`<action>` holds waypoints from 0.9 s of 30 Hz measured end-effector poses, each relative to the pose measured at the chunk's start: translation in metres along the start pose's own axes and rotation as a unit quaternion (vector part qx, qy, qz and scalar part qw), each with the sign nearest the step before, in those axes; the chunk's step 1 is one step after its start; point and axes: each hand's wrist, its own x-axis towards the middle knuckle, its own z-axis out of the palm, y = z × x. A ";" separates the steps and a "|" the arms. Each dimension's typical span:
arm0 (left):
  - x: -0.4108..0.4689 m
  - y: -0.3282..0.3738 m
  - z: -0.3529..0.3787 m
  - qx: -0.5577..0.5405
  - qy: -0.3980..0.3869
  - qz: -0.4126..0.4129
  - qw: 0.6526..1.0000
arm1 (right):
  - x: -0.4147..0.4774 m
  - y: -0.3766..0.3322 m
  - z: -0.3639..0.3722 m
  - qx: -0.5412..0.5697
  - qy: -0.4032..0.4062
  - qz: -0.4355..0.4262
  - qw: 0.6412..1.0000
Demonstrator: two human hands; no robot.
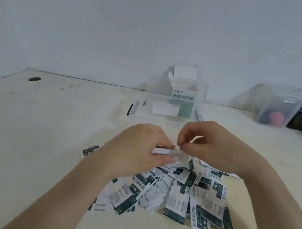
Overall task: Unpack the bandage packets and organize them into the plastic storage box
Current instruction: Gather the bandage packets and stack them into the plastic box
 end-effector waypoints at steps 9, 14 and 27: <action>-0.015 -0.033 -0.024 -0.008 0.223 -0.115 0.968 | 0.015 0.004 0.032 -0.093 0.063 -0.013 0.994; -0.015 -0.035 -0.016 0.018 0.165 -0.102 0.981 | 0.022 -0.002 0.049 -0.239 0.008 0.011 0.971; -0.011 -0.034 -0.016 -0.023 0.285 -0.072 0.956 | 0.022 0.000 0.044 -0.304 0.133 -0.052 0.942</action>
